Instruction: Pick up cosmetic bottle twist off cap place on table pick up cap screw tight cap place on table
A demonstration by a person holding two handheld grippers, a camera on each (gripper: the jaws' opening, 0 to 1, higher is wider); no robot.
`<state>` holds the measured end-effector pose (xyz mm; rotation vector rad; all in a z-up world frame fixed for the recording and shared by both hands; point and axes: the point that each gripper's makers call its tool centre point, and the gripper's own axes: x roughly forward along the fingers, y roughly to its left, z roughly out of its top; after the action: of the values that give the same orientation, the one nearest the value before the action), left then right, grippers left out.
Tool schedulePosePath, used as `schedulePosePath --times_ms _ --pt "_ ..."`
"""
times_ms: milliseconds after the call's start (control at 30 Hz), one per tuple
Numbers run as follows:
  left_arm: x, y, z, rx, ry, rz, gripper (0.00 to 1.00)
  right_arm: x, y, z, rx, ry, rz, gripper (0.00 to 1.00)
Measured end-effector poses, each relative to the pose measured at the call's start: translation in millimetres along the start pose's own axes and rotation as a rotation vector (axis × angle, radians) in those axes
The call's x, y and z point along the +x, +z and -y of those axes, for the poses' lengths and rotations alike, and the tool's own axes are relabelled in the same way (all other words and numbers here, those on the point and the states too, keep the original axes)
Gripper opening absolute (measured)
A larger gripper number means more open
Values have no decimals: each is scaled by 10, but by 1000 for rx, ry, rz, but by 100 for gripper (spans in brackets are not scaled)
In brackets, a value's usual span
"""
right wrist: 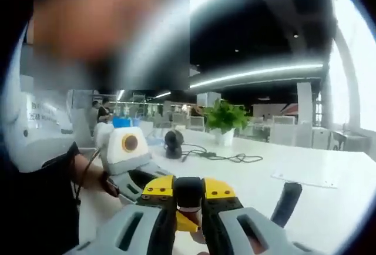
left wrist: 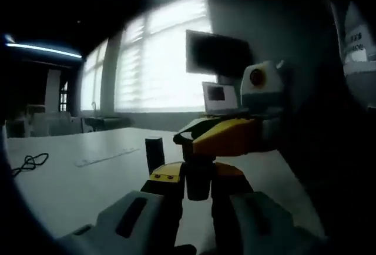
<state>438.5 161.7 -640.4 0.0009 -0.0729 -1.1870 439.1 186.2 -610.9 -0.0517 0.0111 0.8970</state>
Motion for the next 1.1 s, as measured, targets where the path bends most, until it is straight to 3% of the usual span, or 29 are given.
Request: schedulePosePath --times_ms 200,367,633,767,967,1100 --pt "-62 -18 44 31 -28 -4 7 -1 -26 -72 16 75 -1 10" --pt "-84 -47 108 53 -65 -12 7 -24 -65 -159 26 193 -13 10" --pt "-90 -26 154 41 -94 9 7 -43 -56 -168 45 345 -27 10" --pt "-95 -80 152 9 -107 -14 7 -51 -105 -194 34 420 -34 10" --pt "-123 -123 316 -35 -208 -17 7 -157 -157 -331 46 616 -52 10" --pt "-140 -126 369 -42 -244 -16 7 -189 -161 -351 69 677 -53 10"
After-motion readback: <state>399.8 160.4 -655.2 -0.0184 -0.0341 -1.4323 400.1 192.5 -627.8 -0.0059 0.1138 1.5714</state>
